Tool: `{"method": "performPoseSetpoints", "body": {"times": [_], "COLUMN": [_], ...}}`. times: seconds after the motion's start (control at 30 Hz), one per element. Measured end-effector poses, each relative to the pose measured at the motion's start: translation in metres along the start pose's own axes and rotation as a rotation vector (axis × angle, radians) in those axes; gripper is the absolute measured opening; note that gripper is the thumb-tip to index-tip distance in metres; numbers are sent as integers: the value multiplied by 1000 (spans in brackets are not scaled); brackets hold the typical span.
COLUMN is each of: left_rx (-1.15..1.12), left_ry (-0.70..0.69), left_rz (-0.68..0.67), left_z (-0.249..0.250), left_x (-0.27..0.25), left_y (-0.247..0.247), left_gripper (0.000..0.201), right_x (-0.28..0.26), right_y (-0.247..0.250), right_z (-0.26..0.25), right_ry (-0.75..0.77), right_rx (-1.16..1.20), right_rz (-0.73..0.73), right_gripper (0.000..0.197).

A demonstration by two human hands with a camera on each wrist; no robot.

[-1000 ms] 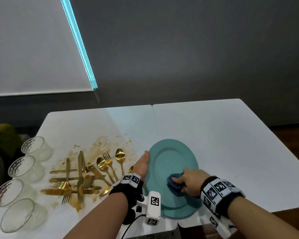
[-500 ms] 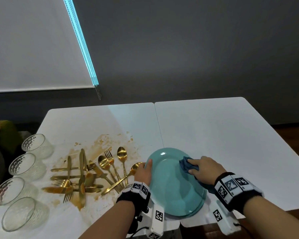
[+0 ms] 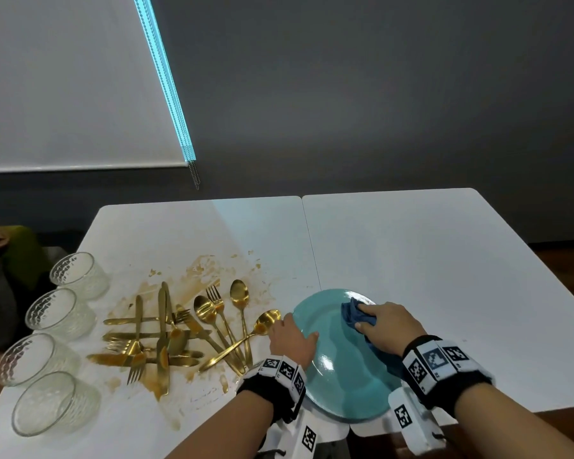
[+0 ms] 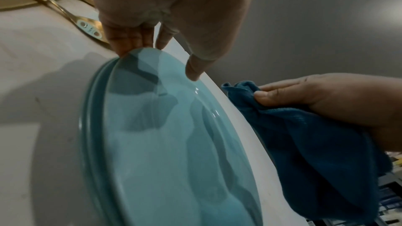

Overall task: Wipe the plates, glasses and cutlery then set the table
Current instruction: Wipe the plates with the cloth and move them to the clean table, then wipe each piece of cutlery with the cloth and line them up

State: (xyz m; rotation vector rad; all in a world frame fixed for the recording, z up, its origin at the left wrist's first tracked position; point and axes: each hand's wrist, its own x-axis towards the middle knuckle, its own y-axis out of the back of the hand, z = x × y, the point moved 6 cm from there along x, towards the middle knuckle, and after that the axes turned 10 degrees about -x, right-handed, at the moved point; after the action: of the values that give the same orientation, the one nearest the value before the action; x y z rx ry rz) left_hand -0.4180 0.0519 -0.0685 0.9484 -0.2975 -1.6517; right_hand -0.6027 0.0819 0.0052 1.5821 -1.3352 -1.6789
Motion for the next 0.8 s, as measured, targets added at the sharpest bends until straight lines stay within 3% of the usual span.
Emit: {"method": "performPoseSetpoints", "body": {"times": [0.3,0.4,0.63,0.7,0.8], "left_rx": [43,235,518,554,592], "left_ry": [-19,33,144,150,131], "left_rz": [89,117,52,43,26], "left_z": [0,-14,-46,-50,-55], "left_x": [10,20,22,19,18], "left_y": [37,69,95,94,90], "left_gripper": [43,34,29,27,28], "right_x": [0,0,16,17,18], "right_y": [1,8,-1,-4,-9], "right_z": [-21,-31,-36,-38,-35], "right_ry": [9,5,-100,-106,-194], "right_rx": [111,204,789,847,897], "right_rz": [-32,-52,-105,-154,-185], "right_gripper": [45,36,25,16,20]}}
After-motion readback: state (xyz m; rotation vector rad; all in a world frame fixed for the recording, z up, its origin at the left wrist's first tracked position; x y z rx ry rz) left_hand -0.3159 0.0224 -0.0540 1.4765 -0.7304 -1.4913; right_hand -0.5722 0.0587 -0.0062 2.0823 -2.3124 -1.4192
